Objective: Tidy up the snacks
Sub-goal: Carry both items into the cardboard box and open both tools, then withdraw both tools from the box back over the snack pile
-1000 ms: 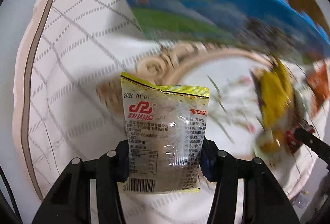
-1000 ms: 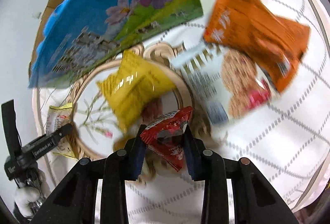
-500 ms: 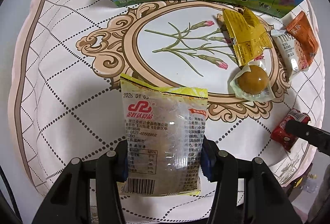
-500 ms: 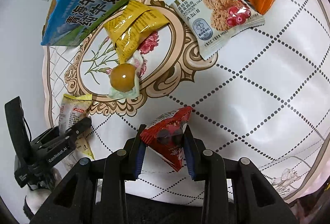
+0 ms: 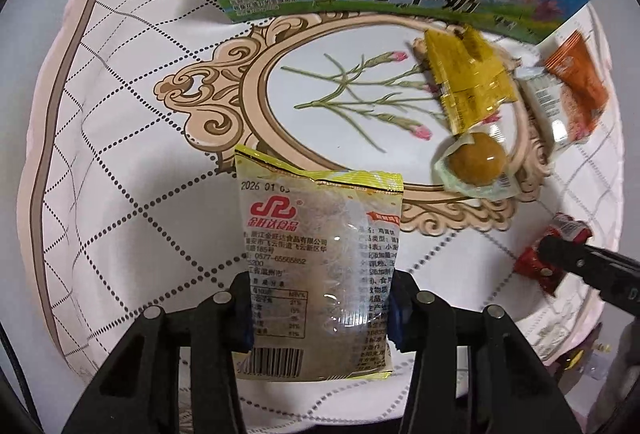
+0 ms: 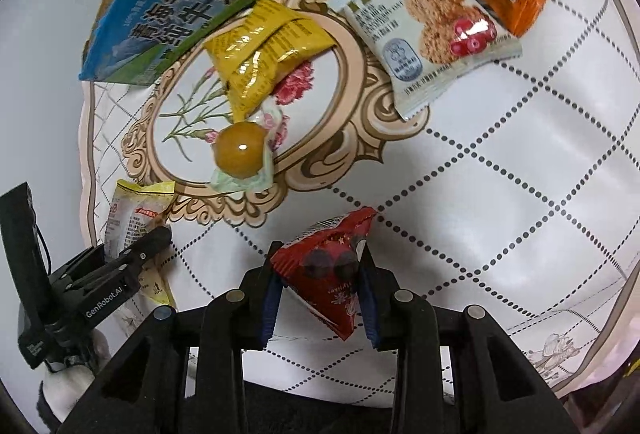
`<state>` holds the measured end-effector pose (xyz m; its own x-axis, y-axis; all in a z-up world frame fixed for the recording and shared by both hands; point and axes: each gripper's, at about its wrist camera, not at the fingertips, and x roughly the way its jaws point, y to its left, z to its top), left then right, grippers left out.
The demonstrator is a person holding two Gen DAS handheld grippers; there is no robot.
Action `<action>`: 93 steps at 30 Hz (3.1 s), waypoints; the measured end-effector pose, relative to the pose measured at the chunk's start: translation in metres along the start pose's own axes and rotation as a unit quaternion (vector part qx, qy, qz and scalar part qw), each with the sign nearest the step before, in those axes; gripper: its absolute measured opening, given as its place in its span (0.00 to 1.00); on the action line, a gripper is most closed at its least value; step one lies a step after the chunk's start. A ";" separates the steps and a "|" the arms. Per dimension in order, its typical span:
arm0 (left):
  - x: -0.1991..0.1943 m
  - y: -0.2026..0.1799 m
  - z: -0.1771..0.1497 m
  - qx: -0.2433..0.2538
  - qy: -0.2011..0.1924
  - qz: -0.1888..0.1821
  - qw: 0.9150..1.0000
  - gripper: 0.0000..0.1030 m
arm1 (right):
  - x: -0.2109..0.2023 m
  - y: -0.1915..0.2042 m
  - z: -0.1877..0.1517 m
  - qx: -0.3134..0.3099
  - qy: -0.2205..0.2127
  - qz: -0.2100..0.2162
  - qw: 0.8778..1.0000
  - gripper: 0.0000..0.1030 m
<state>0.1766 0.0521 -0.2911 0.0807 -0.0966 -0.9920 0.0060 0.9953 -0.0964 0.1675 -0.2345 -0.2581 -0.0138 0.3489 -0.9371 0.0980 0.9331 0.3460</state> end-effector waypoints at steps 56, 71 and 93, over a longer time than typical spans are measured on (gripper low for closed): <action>-0.043 0.031 0.347 -0.027 -0.062 -0.014 0.998 0.98 | -0.069 0.111 0.341 -0.089 -0.121 -0.174 0.973 0.91; -0.106 0.012 0.272 -0.014 -0.147 0.002 0.989 0.98 | -0.100 0.121 0.265 -0.103 -0.162 -0.163 0.968 0.95; -0.196 -0.023 0.144 0.011 -0.282 0.036 0.959 0.98 | -0.180 0.120 0.127 -0.130 -0.278 -0.129 0.943 0.95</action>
<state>0.3038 0.0480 -0.0824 0.6080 -0.0174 -0.7938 0.0000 0.9998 -0.0220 0.3086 -0.1962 -0.0541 0.5281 0.0760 -0.8458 -0.0860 0.9957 0.0358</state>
